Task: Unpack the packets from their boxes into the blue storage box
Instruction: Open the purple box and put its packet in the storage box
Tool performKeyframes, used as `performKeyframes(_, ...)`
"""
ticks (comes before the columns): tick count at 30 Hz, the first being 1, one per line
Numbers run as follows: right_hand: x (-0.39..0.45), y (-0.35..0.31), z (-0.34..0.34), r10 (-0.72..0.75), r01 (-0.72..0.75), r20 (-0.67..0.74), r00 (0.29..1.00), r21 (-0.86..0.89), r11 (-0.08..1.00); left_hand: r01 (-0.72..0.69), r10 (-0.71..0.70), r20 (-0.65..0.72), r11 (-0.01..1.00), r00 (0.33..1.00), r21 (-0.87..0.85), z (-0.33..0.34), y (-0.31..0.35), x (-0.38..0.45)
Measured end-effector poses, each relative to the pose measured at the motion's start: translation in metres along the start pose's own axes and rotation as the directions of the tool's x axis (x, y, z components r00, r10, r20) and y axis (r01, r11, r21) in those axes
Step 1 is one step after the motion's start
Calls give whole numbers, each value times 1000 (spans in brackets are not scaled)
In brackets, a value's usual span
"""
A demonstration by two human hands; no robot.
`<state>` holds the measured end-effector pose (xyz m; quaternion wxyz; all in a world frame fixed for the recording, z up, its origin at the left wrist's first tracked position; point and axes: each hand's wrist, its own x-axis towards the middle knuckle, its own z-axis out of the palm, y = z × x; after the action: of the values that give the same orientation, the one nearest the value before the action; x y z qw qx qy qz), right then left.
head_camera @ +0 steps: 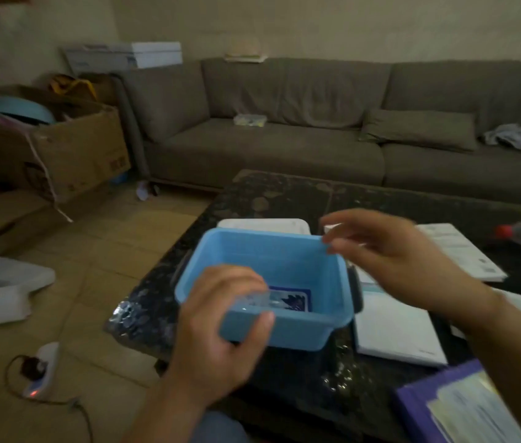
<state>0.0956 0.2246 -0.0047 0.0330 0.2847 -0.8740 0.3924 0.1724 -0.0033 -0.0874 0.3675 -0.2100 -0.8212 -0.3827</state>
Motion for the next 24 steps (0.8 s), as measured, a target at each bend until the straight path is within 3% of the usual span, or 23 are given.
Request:
performKeyframes(2, -55, 11, -19, 29, -19, -248, 968, 44, 999, -135, 154, 112, 978, 982, -160, 37, 27, -12)
performKeyframes(4, -110, 39, -16, 99, -138, -347, 932, -89, 986, -145, 222, 416, 967, 882, -209, 76, 45, -25)
performKeyframes(5, -135, 54, -9, 142, -215, -347, 927, -184, 959, -142, 223, 568, 972, 792, -185, 95, 49, -32)
performKeyframes(7, -178, 78, 8, 292, -381, -296, 910, -314, 870, -196, 241, 721, 969, 650, -148, 126, 55, -45)
performKeyframes(9, -212, 103, 28, 340, -426, -268, 901, -407, 808, -259, 279, 750, 955, 600, -148, 145, 57, -54)
performKeyframes(12, -241, 125, 49, 64, -226, -282, 957, -594, 772, -258, 269, 736, 957, 621, -132, 157, 58, -64)
performKeyframes(14, -250, 133, 51, -26, -148, -253, 967, -644, 750, -284, 259, 735, 954, 627, -93, 158, 53, -71)
performKeyframes(18, -261, 136, 51, -62, -108, -226, 972, -665, 739, -369, 288, 721, 928, 630, -49, 157, 43, -84)
performKeyframes(22, -261, 123, 49, -57, -192, -376, 925, -591, 783, -362, 330, 683, 927, 652, -102, 161, 43, -91)
performKeyframes(24, -259, 115, 46, -45, -238, -448, 893, -555, 797, -340, 347, 630, 930, 694, -138, 163, 44, -91)
